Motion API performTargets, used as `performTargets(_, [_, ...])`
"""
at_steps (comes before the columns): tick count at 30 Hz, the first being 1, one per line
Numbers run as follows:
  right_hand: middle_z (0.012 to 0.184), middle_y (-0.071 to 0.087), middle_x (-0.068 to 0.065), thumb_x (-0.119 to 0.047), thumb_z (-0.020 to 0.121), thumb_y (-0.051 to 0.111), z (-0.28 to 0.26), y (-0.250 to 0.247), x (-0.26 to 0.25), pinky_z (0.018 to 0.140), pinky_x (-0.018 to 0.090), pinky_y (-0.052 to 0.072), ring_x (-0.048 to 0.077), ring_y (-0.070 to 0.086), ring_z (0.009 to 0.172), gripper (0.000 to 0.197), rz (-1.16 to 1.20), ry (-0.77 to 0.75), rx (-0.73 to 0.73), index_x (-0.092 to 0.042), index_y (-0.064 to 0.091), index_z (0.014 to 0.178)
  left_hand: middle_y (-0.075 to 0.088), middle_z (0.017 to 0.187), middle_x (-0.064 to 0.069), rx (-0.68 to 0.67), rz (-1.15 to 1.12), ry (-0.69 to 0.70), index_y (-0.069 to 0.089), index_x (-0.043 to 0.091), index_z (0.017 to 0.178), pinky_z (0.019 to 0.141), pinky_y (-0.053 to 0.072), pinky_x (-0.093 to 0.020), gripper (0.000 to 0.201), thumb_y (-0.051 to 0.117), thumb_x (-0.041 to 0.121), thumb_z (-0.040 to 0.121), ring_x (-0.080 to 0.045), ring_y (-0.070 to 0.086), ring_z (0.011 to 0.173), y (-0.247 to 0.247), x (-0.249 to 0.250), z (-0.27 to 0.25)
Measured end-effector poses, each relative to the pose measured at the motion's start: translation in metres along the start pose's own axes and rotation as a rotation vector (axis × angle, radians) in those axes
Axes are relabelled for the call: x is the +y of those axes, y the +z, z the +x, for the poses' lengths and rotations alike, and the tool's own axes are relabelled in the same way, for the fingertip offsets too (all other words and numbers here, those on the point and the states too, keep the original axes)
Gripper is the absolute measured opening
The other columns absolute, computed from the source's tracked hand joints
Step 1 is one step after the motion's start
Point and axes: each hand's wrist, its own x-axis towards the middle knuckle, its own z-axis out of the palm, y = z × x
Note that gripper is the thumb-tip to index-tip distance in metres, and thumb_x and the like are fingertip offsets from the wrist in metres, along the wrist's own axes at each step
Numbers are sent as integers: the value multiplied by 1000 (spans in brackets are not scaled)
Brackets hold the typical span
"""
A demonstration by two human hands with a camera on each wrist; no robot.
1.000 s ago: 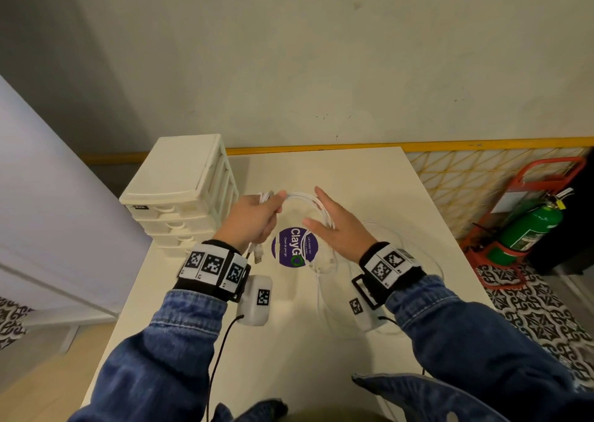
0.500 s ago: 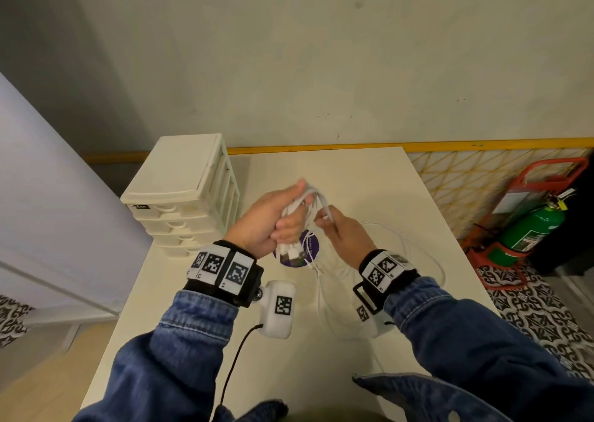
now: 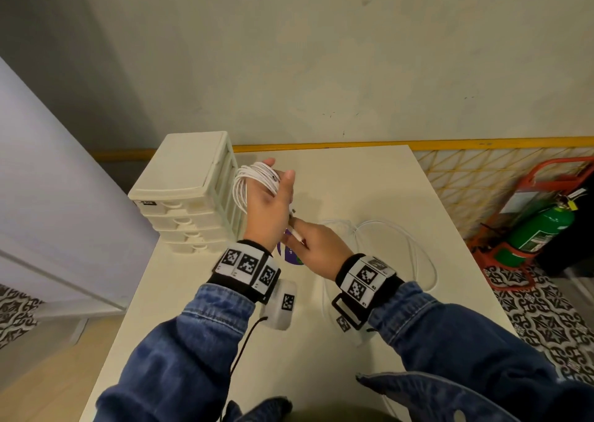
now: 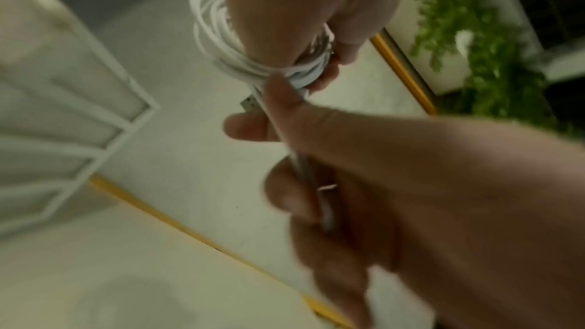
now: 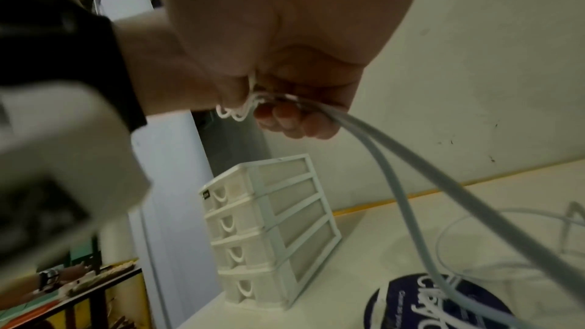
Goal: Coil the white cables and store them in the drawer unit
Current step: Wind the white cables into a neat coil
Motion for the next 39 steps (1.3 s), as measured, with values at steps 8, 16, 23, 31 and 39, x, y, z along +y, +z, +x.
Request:
performTargets(8, [68, 59, 1, -19, 80, 68, 4, -25, 4, 53, 14, 34, 7, 47, 57, 13, 9, 51, -119, -7, 64, 79, 50, 83, 0, -227, 519, 139, 39, -2, 130, 73, 32, -14, 47, 58, 18, 92, -17, 51, 82, 2, -20, -11])
performTargets(16, [75, 64, -3, -27, 79, 69, -3, -41, 40, 65, 22, 42, 8, 56, 67, 13, 63, 250, -161, -16, 67, 85, 61, 67, -10, -527, 777, -134, 53, 0, 97, 54, 45, -30, 32, 52, 32, 94, -23, 58, 55, -9, -47, -14])
performTargets(23, [73, 62, -5, -27, 77, 70, 1, -54, 54, 74, 28, 45, 14, 59, 76, 9, -3, 132, 95, -23, 74, 83, 47, 38, 4, -768, 422, -473, 54, 11, 72, 42, 31, -23, 57, 31, 58, 94, -14, 36, 33, -13, -32, -22])
performTargets(31, [72, 56, -7, -19, 87, 60, 3, -50, 68, 69, 10, 38, -1, 52, 68, 22, 150, 59, 278, -21, 69, 107, 36, 42, 5, -933, -210, -615, 62, 7, 90, 36, 25, -18, 42, 62, 47, 77, -8, 29, 32, -12, -12, -17])
performTargets(39, [59, 54, -4, -33, 99, 32, -9, -24, 77, 61, 26, 41, 12, 51, 52, 25, 69, 191, 154, -25, 53, 88, 42, 40, 9, -917, -729, -581, 66, 6, 92, 32, 24, -15, 27, 74, 23, 73, -2, 34, 28, -12, 8, -3])
